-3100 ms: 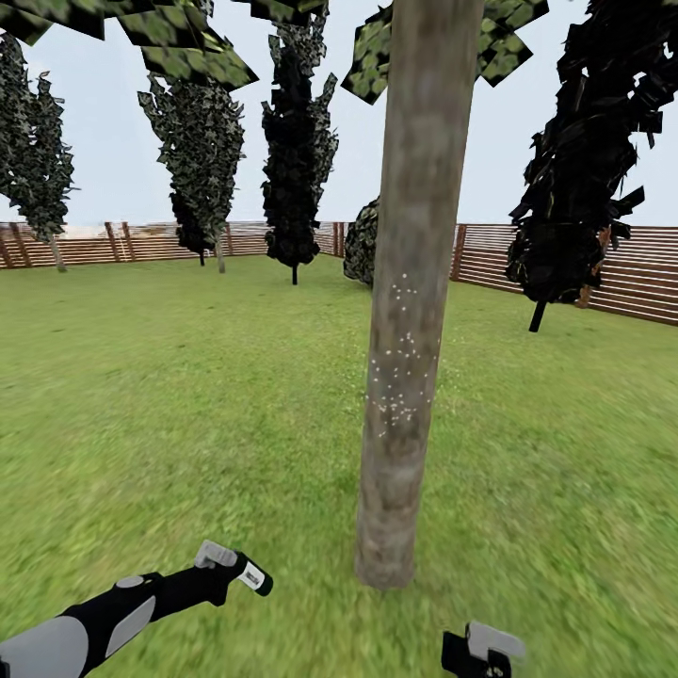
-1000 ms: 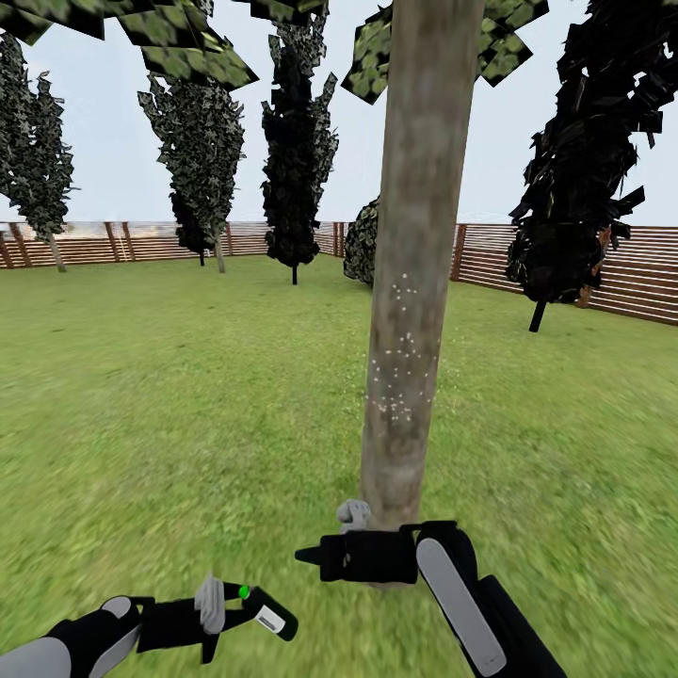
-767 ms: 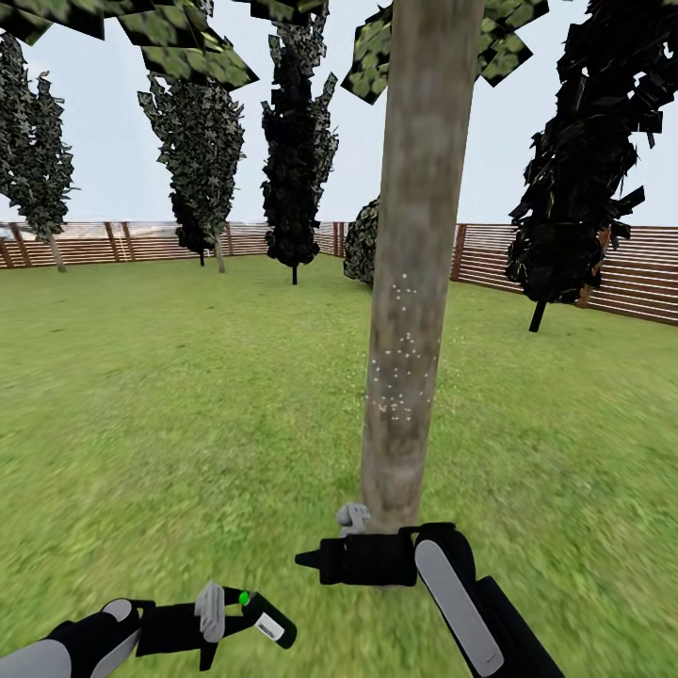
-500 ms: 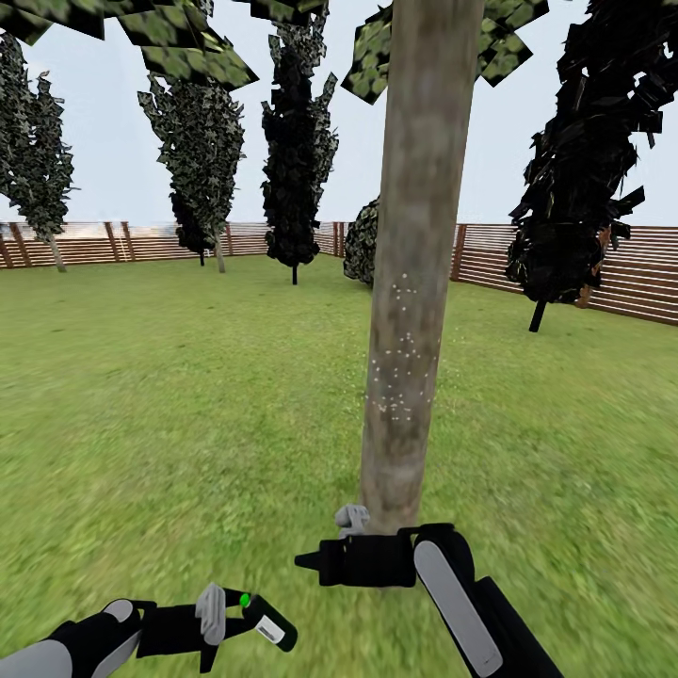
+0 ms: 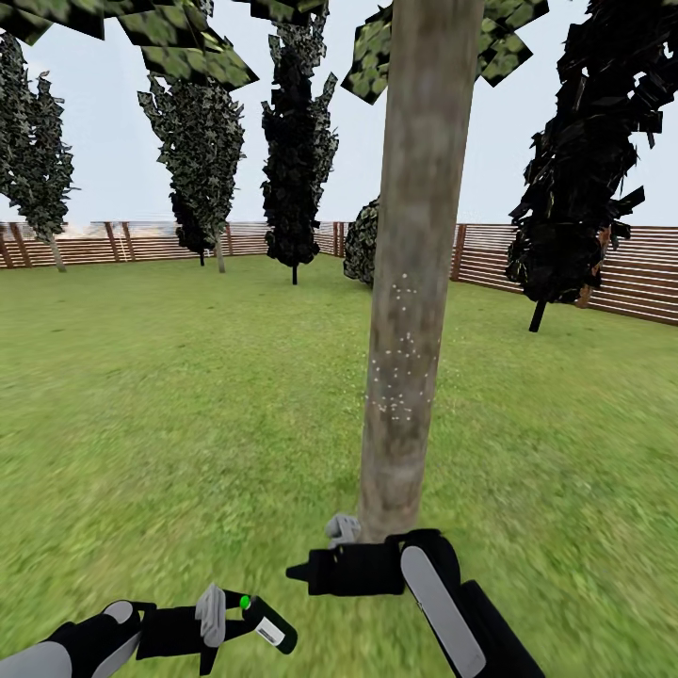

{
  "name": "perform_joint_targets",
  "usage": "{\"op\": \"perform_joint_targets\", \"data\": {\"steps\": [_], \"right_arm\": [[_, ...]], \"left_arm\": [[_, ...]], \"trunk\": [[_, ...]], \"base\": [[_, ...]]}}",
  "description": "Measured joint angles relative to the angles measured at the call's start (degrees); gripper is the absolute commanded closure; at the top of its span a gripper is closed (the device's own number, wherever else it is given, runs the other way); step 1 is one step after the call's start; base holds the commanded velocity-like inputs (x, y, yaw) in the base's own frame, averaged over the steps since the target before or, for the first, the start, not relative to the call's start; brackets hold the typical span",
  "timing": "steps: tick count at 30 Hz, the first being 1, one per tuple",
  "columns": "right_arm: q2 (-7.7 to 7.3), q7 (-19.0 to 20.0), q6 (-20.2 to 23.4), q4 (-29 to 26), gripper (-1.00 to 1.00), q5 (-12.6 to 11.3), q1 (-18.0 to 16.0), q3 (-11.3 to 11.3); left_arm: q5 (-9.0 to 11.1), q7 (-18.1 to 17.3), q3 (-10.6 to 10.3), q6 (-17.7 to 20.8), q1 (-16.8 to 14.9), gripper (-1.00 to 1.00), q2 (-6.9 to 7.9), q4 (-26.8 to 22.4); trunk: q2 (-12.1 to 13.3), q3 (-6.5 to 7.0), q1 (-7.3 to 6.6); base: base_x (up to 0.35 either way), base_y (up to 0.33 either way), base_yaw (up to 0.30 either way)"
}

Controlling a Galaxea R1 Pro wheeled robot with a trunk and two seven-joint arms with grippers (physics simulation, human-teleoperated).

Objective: In the garden, pick up the pesticide atomizer on the floor and spray pesticide onto both trees until each tree trunk is fully covered.

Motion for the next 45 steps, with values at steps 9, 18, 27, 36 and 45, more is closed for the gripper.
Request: {"op": "perform_joint_targets", "data": {"steps": [9, 18, 27, 36, 45], "right_arm": [[0.95, -0.47, 0.00, 1.11, 1.00, -0.17, 0.00, 0.64], [1.39, -0.48, -1.29, 1.74, 1.00, 0.12, 0.00, 0.94], [1.44, -0.97, -5.41, 3.45, 1.00, 0.24, 0.00, 1.07], [1.79, -1.13, -5.93, 5.33, 1.00, 0.17, 0.00, 1.26], [2.66, -1.13, -7.97, 6.77, 1.00, 0.27, 0.00, 1.28]], "left_arm": [[-0.05, 0.00, 0.01, 0.00, -0.01, 1.00, 0.00, -0.01], [-0.07, 0.00, 0.00, 0.00, 0.01, 1.00, -0.05, -0.07], [-0.31, 0.00, 0.01, 0.00, 0.03, 1.00, -0.09, -0.03], [-0.41, -0.10, 0.01, 0.08, -0.01, 1.00, -0.14, -0.55], [-0.49, -0.22, 0.01, 0.09, 0.02, 1.00, -0.26, -0.70]], "trunk": [[0.00, 0.00, 0.00], [0.00, 0.00, 0.00], [0.00, 0.00, 0.00], [0.00, 0.00, 0.00], [0.00, 0.00, 0.00]], "base": [[0.000, 0.000, 0.000], [0.000, 0.000, 0.000], [0.000, 0.000, 0.000], [0.000, 0.000, 0.000], [0.000, 0.000, 0.000]]}}
